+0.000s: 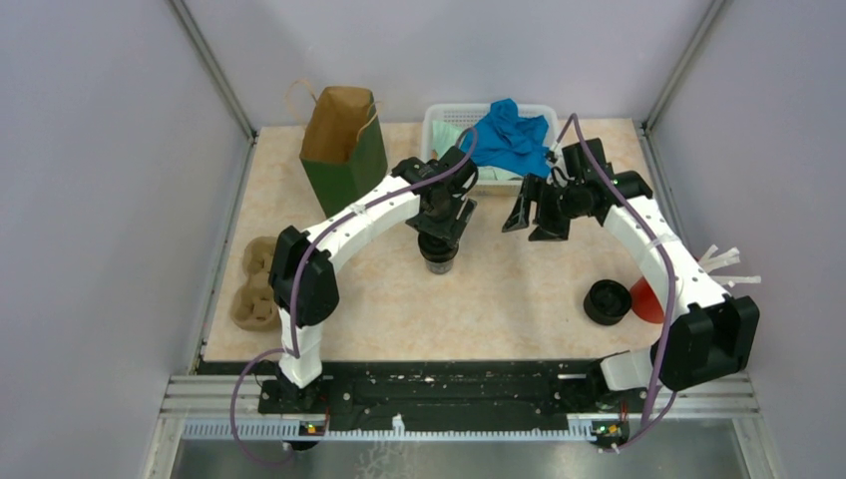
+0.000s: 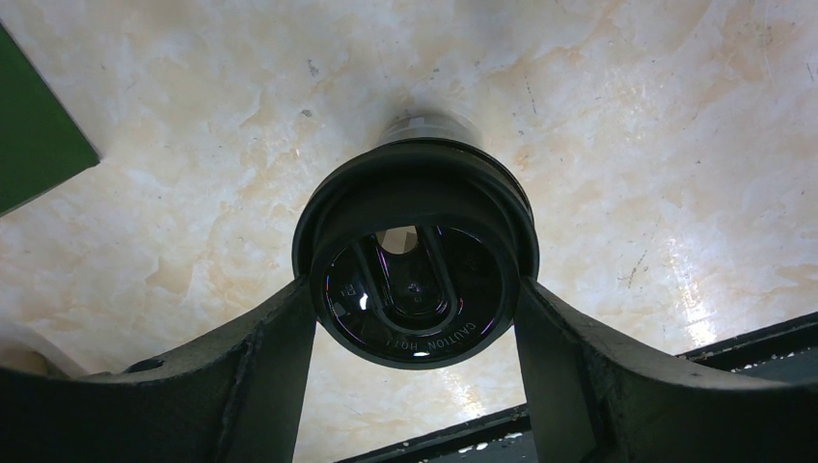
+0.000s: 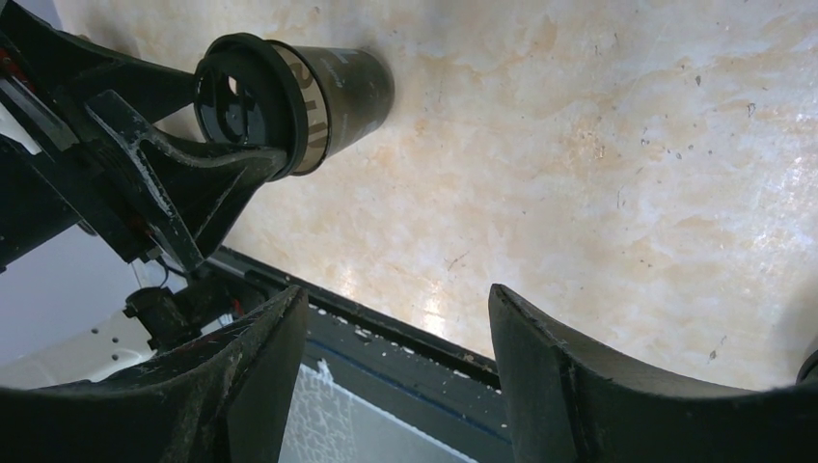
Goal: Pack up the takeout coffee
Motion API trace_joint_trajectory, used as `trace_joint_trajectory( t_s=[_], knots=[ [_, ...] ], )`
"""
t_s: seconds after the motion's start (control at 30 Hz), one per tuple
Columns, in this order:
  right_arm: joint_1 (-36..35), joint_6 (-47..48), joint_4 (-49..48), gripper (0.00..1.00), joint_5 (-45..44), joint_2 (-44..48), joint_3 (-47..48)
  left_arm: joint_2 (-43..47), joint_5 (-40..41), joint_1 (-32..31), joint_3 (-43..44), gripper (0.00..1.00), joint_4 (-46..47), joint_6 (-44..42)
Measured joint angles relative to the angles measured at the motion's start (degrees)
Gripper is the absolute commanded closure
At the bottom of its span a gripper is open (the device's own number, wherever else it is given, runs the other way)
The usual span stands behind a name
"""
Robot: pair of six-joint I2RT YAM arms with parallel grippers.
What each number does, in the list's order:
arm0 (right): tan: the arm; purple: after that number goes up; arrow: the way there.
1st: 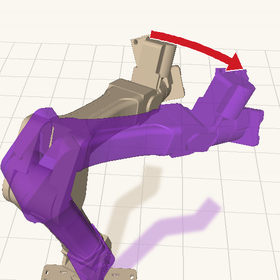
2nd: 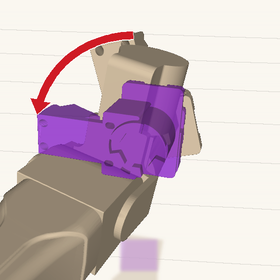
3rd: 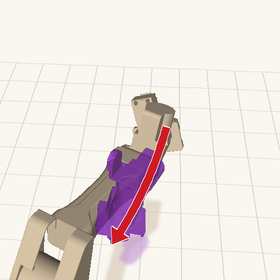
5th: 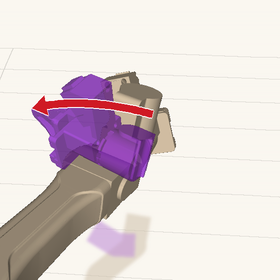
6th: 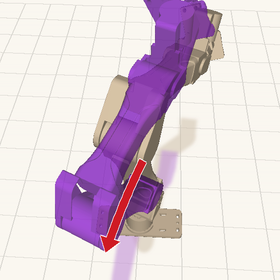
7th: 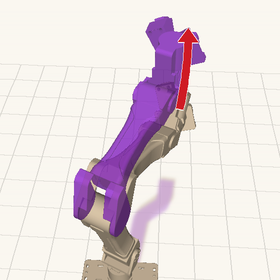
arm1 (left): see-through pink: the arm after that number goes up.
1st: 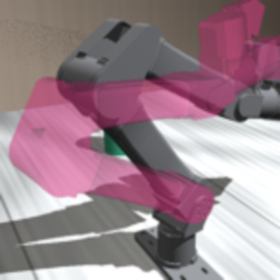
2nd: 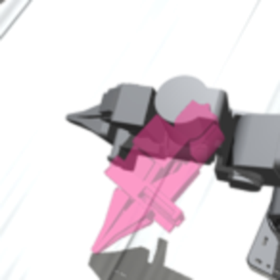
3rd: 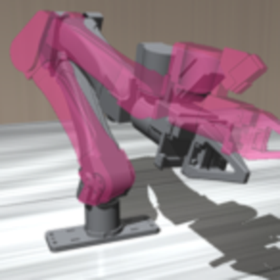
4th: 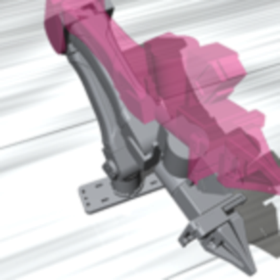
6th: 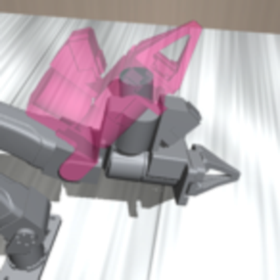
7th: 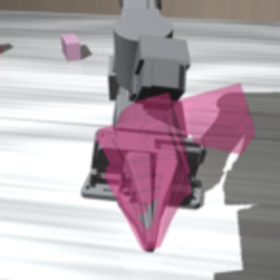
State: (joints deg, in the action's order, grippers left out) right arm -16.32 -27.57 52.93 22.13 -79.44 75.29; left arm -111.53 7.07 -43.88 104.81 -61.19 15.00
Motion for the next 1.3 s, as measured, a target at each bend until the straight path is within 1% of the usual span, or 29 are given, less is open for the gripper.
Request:
trace_joint_trajectory(
  t_s=[0.43,1.3],
  knots=[
    [0.0,-0.7,-0.7,0.32,0.0,1.8,-1.8,0.0,-0.3,-0.4,0.0,0.31,0.0,-0.2],
    [0.0,-1.0,-0.9,0.32,0.0,2.8,-2.5,-1.1,-0.2,-0.5,-1.5,0.28,1.1,-0.4]
  ],
)
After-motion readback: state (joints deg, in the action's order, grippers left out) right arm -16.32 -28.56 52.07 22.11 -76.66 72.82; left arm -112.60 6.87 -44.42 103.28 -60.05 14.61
